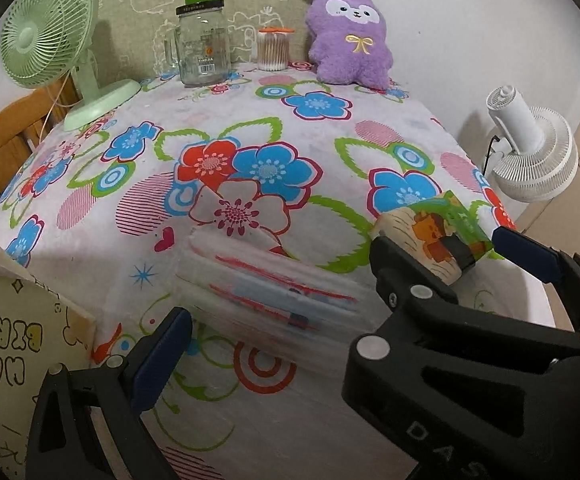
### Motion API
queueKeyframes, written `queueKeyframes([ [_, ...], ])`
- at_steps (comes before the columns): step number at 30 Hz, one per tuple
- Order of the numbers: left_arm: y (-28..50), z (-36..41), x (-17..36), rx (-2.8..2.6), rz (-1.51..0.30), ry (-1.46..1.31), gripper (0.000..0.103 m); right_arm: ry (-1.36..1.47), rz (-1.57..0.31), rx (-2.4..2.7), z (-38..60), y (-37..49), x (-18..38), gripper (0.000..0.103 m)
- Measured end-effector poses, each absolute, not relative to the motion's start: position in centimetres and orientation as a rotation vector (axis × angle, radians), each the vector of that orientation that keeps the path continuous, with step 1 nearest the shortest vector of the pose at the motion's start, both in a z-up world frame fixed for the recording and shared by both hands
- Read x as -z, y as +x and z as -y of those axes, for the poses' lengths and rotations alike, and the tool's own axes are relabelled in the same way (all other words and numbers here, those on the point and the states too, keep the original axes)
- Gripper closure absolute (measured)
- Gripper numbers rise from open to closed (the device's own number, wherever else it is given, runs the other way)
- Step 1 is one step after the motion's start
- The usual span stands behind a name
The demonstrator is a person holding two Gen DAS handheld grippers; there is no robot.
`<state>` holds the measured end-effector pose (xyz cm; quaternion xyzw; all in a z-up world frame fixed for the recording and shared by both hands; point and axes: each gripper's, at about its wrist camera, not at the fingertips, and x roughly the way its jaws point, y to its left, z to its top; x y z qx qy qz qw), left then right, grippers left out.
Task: Organize soft objects
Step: 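Move the left tool toward the clear plastic bag while the right tool approaches the green tissue pack, then close the right tool on the green tissue pack while the left tool reaches the clear bag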
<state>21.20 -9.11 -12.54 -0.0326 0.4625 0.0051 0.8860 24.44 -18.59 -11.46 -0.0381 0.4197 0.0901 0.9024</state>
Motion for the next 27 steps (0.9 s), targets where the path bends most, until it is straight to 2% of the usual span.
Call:
queueKeyframes([
  [2, 21.2, 9.1, 12.6, -0.008, -0.962, -0.062, 0.0, -0.091, -0.872, -0.188, 18.5, 24.6, 11.6, 0.01],
  [5, 21.2, 9.2, 12.6, -0.015, -0.962, -0.048, 0.0, -0.099, -0.898, -0.2, 18.4, 24.8, 12.0, 0.026],
  [11, 21.0, 9.3, 12.6, -0.014, -0.965, -0.018, 0.0, -0.109, -0.904, -0.222, 18.0, 24.7, 12.1, 0.03],
  [27, 17.1, 9.6, 12.0, 0.066, -0.964, 0.064, 0.0, -0.118, -0.928, -0.348, 17.0, 21.0, 11.6, 0.032],
])
